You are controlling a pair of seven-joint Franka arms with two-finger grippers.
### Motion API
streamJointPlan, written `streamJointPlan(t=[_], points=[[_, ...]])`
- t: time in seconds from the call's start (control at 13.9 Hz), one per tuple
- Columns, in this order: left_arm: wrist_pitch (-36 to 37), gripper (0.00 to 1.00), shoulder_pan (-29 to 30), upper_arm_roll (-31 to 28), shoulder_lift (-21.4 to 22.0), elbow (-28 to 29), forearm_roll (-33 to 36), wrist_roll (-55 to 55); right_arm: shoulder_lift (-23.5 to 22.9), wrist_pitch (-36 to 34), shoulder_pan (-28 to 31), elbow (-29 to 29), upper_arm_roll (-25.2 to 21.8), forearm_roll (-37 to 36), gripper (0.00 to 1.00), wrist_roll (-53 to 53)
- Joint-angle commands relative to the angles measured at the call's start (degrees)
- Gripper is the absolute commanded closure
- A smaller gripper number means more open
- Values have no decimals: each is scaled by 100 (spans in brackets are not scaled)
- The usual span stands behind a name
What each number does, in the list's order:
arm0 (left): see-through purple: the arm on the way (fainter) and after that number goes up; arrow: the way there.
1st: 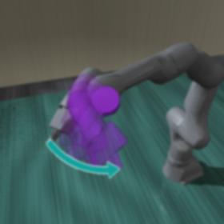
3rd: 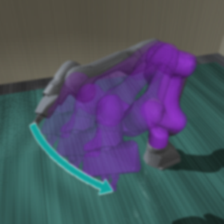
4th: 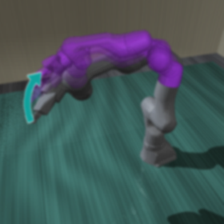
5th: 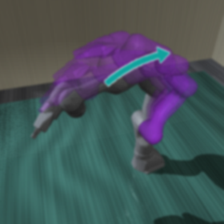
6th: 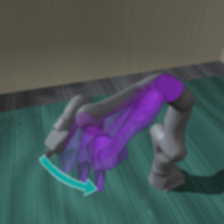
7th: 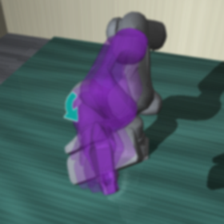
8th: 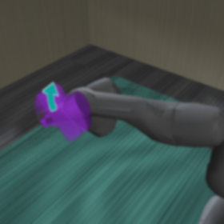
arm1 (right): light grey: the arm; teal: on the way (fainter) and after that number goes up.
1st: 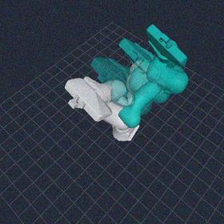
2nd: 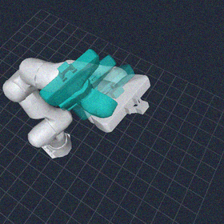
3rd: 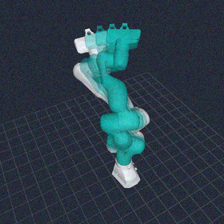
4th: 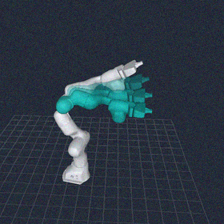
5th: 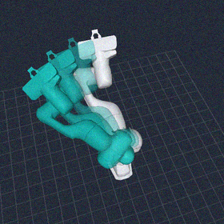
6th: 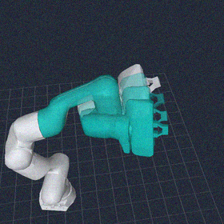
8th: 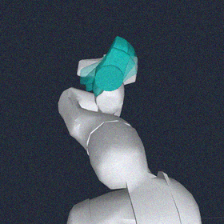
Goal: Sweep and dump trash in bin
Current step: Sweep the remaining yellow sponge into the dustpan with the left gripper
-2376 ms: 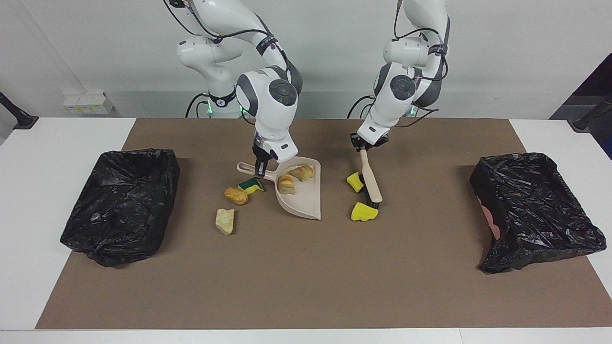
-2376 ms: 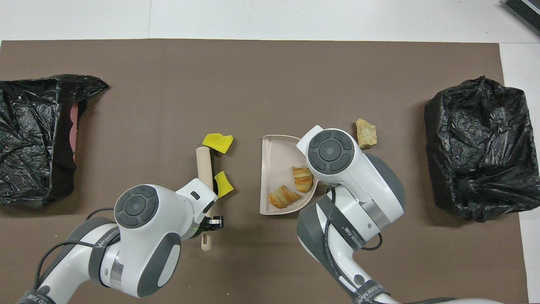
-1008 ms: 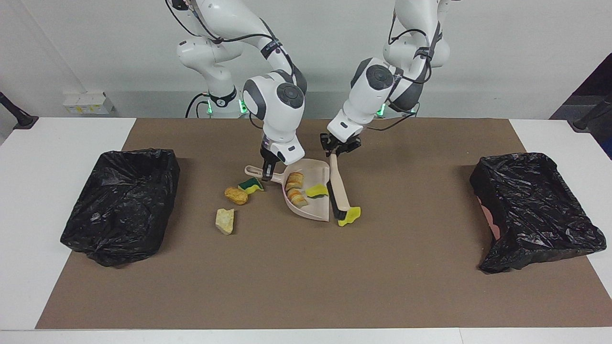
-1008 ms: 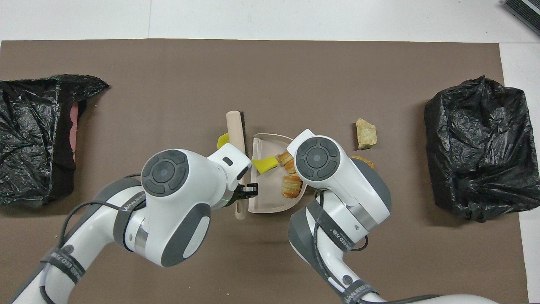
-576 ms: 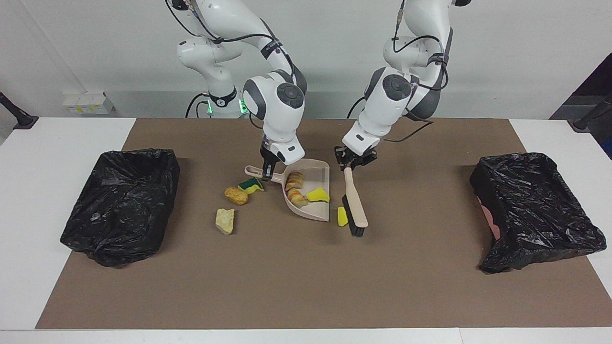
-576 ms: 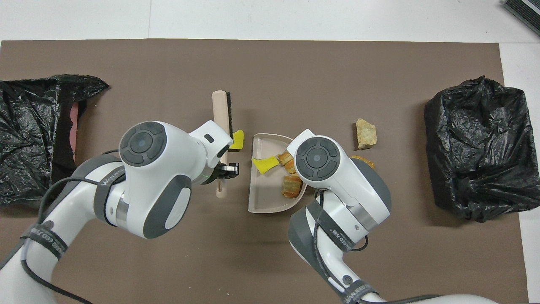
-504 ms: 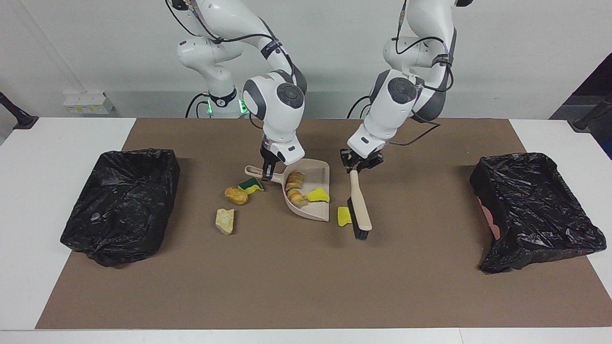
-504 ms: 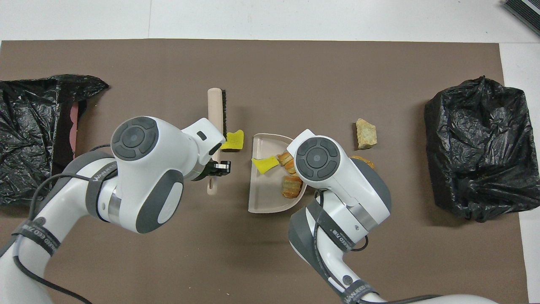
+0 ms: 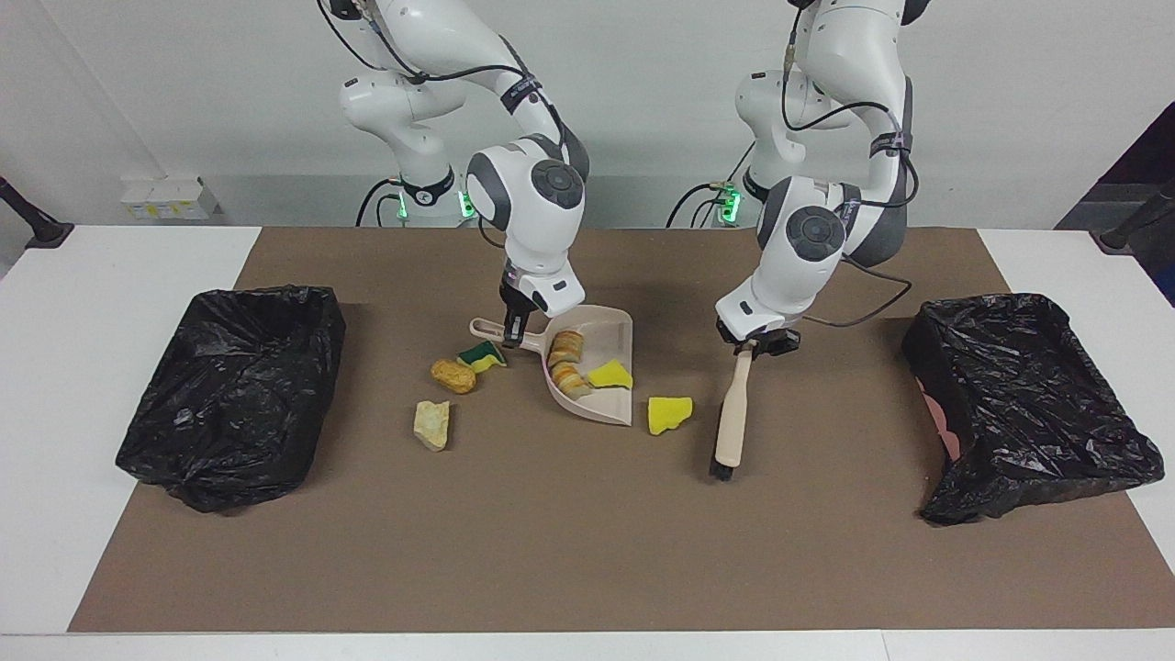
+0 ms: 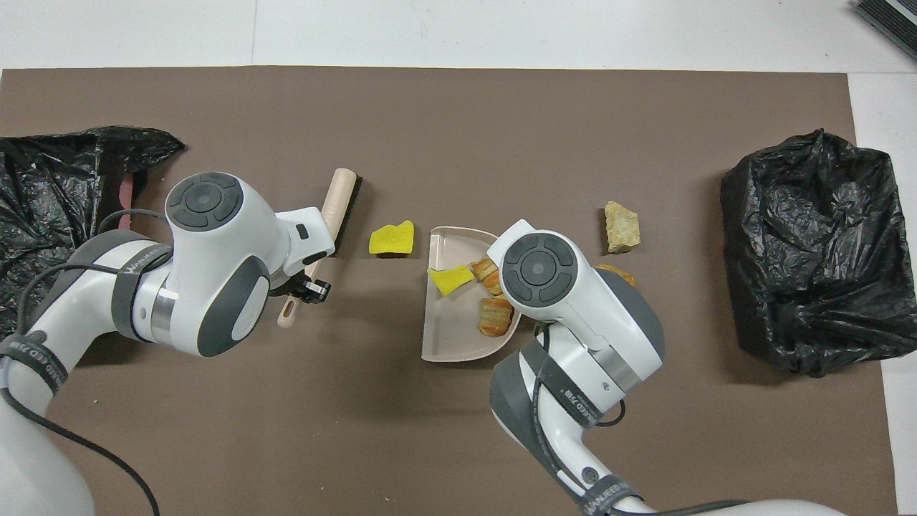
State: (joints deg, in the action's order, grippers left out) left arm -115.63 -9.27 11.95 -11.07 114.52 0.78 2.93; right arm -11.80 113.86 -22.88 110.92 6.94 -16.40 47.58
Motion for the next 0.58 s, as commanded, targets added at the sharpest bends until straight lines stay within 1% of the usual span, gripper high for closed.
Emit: streamJointPlan(t=[0.0,0.14,0.36,0.5], points=[[172,100,-57,18,-80,-123,124,85,-15,92,30,44,44,-153,100,-135],[268,100,-110,44,-63,-105,124,76,-15,92,29,52,44,-153,100,-135],[689,100,-373,114,51,-44,107,67,-15,119,29,53,44,-153,100,-135],[629,100,-584,202,192,193,19,6,-24,127,38,53,44,-144,100,-135]])
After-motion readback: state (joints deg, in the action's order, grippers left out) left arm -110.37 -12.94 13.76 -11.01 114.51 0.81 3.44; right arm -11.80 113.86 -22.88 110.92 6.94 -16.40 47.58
